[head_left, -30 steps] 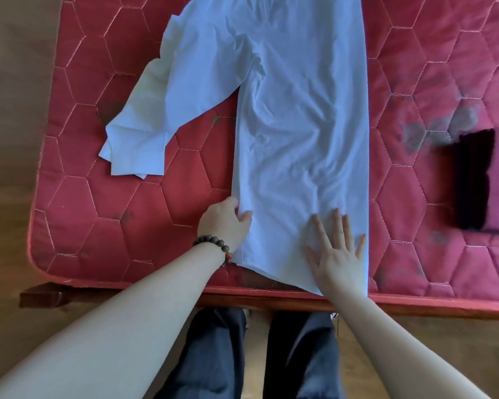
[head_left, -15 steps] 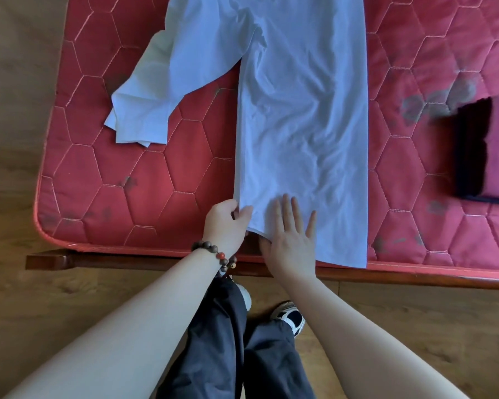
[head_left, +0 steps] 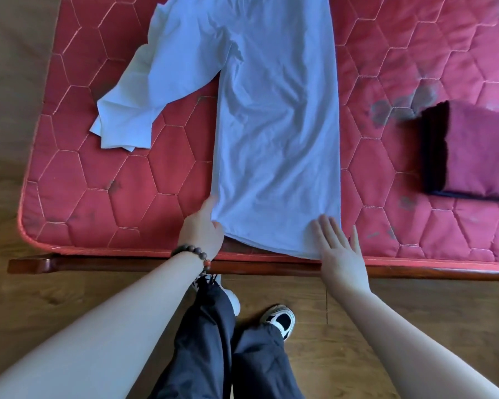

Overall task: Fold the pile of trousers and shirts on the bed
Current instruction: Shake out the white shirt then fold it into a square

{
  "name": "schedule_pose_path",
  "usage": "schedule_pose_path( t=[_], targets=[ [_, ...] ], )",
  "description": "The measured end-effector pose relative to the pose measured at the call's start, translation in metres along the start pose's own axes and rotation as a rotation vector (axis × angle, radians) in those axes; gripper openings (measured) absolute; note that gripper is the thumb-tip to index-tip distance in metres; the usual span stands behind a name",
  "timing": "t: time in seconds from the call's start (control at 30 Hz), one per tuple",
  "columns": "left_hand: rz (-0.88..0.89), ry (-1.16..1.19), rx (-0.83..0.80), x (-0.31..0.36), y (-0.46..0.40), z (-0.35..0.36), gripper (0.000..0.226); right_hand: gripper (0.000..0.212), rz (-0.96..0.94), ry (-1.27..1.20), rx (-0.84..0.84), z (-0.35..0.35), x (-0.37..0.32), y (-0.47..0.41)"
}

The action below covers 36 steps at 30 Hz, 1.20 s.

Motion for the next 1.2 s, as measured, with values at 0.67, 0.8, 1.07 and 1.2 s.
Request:
schedule_pose_path(
  t=[0.67,0.8,1.07,1.2],
  targets=[
    [0.593,-0.729,0.090,0.063,-0.117,0.059,0.069,0.070,0.231,-0.062,0.152,-0.029,0.031,-0.151],
    [0.499,-0.625,0.125,0.061,-0.147,0.031,0.069,0.065,0.262,-0.078,0.249,-0.060,0.029,-0.164],
    [0.611,-0.707,0.105,0.044,-0.194,-0.004,0.070,0.057,-0.087,-0.161,0.230,-0.100,-0.104,-0.299],
    [0.627,-0.657,0.102,0.043,-0.195,-0.006,0.072,0.062,0.040,-0.059,0.271,-0.096,-0.110,-0.324]
  ],
)
Point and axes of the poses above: each hand's wrist, its own y-axis away from the middle knuckle, its own z-axis out of the palm, x = y × z, the point moved 4 cm from there along -y, towards the middle knuckle, and after that the axes turned 2 degrees about -x, right-handed, at the moved point
